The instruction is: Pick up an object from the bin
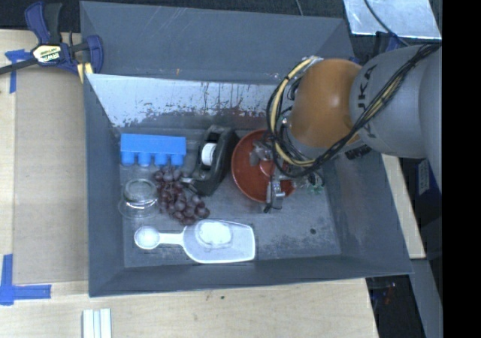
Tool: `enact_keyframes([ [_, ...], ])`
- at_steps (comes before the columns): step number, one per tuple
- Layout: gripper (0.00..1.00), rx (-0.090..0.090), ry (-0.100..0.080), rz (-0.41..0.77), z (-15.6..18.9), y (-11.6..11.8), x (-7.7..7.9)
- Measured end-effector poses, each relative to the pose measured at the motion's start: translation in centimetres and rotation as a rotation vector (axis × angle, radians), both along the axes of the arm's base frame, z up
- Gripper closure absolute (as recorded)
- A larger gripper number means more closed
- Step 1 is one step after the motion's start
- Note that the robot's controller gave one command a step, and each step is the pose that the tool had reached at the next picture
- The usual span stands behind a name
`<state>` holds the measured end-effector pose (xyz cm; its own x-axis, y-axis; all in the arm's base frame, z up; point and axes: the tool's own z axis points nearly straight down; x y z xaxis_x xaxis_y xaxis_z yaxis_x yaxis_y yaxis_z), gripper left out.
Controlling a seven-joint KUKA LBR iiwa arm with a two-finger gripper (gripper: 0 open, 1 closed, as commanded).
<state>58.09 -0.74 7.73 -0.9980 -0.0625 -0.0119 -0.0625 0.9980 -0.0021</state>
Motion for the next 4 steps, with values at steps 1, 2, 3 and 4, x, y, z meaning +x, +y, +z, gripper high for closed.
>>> enact_keyframes([
  [1,1.00,-0.003,0.009,0.758,-0.5,1.8,-7.6],
  [2,1.00,-0.004,0.009,0.895,-0.6,2.2,-9.6],
  [3,1.00,-0.004,0.006,0.875,0.5,2.0,-8.7],
  [4,1.00,-0.003,0.009,0.881,0.9,2.1,-9.4],
])
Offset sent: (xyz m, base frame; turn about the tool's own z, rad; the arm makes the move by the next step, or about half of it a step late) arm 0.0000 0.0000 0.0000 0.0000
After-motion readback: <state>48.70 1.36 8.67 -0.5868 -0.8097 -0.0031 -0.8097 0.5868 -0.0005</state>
